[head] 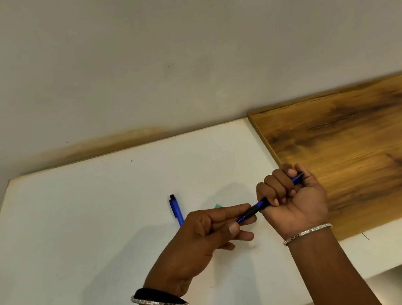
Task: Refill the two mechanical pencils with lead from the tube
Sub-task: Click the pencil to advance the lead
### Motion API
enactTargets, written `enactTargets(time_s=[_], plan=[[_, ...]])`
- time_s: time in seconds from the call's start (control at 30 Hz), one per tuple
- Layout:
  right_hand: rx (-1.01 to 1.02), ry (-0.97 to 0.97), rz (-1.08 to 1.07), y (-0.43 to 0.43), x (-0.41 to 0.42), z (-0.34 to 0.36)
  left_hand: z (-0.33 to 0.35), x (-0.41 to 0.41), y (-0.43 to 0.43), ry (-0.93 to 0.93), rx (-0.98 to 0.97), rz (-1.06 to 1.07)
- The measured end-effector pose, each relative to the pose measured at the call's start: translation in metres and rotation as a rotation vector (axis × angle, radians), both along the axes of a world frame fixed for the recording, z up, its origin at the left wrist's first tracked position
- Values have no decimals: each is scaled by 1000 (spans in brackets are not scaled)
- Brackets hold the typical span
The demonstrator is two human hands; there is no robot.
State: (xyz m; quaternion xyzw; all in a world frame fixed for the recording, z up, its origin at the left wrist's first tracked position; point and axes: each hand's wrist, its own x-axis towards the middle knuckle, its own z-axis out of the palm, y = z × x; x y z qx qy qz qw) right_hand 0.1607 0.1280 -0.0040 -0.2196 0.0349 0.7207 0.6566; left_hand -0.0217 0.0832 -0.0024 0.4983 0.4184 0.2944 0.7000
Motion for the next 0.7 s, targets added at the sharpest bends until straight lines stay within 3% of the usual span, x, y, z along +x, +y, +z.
enactTargets(time_s=[0.7], plan=[[59,25,-68,1,-5,10,-2,-10,-2,-196,-14,24]])
